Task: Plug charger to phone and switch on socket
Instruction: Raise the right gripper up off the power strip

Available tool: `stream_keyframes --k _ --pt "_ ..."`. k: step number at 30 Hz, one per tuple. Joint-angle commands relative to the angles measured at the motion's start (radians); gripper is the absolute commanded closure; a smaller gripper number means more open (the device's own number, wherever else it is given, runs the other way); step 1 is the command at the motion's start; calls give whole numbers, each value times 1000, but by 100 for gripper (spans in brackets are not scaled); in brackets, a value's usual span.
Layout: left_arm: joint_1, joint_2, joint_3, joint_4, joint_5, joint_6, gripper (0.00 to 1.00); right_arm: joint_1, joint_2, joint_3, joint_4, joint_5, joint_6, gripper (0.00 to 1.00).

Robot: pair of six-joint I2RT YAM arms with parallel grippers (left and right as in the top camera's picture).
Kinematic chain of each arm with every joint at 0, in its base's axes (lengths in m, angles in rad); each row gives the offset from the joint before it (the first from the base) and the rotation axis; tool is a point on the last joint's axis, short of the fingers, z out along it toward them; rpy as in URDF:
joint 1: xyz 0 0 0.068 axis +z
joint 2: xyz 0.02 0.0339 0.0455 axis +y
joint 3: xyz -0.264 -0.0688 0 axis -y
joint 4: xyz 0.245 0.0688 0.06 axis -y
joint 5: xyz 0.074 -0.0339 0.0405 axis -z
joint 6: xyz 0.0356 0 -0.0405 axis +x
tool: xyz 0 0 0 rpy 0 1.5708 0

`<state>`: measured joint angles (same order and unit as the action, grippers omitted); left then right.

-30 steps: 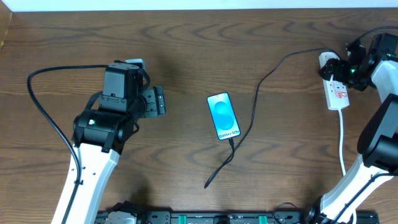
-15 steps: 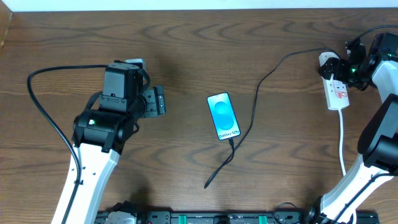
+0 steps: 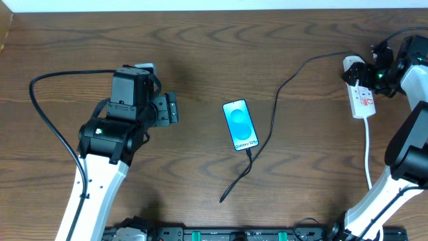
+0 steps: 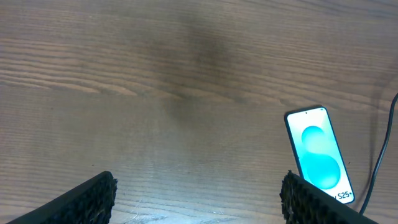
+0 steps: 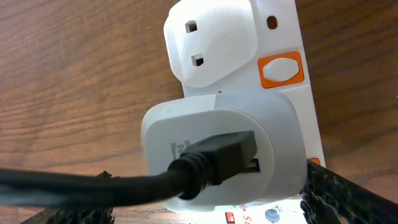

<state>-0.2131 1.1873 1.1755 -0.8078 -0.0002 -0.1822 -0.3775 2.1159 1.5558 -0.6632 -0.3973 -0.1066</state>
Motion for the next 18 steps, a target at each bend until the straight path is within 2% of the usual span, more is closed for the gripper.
stream_keyframes --k 1,18 --pt "1 1 5 -3 -12 10 16 12 27 -1 -23 -77 12 11" --pt "0 1 5 -3 -12 10 15 12 28 -1 -29 -111 32 11"
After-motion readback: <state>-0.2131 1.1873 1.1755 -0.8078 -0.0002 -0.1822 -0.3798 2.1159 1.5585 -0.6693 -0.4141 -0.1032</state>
